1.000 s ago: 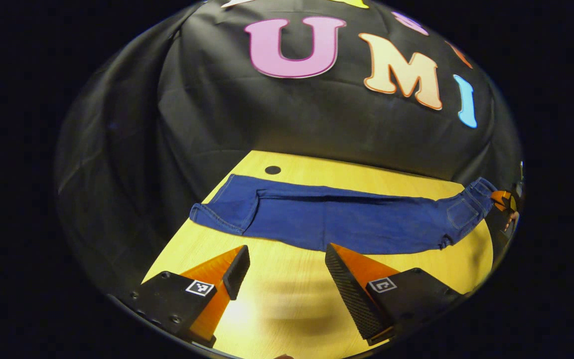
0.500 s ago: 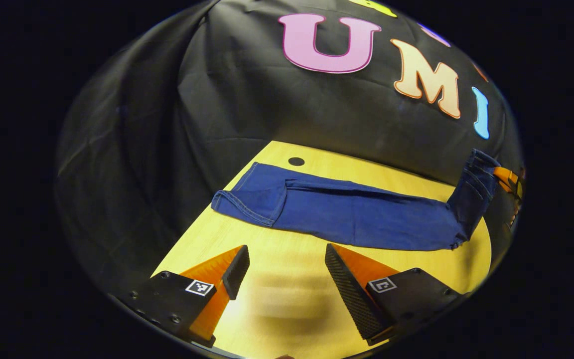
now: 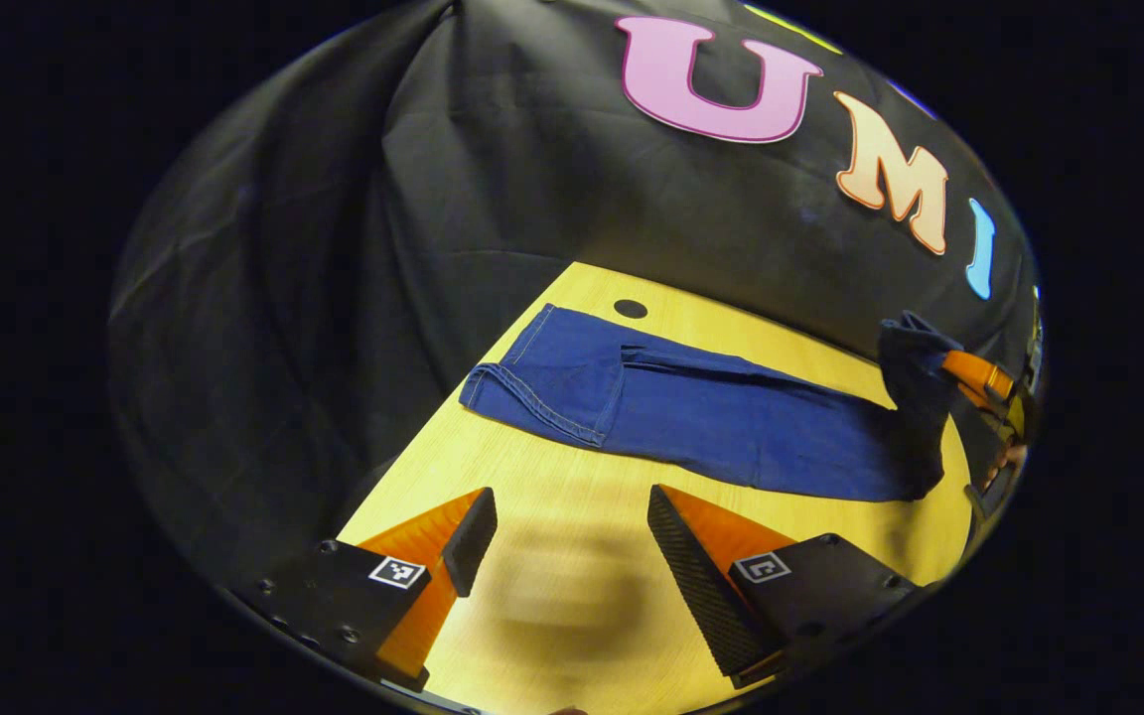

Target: Grasp the waist and the cuffs of the jeans and fold them to make the two legs overlap; first hold the waist and fold one-third of the jeans toward the cuffs, then hold the cuffs and fold the remaining one-third in the same direction to finish folding.

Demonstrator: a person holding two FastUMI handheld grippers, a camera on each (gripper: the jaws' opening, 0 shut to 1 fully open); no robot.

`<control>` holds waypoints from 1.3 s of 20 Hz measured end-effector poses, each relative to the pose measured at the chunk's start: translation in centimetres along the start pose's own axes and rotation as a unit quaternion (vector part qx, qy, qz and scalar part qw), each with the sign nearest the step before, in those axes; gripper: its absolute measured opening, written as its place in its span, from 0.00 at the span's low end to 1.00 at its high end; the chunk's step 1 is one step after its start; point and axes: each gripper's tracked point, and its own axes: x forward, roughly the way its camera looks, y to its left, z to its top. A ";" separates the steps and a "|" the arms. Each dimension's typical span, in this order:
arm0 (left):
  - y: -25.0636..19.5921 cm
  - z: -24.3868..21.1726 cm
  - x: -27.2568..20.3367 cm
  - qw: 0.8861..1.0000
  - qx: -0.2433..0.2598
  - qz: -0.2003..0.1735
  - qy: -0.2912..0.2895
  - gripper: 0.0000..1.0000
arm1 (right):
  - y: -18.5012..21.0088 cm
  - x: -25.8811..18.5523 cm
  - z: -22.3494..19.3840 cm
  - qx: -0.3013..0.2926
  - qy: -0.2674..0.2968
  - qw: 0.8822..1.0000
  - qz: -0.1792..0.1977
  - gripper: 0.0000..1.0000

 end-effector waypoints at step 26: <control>5.8 4.0 15.5 0.987 -0.101 -0.110 0.055 0.92 | -0.6 -1.3 -2.9 -0.084 0.047 0.995 -0.025 0.95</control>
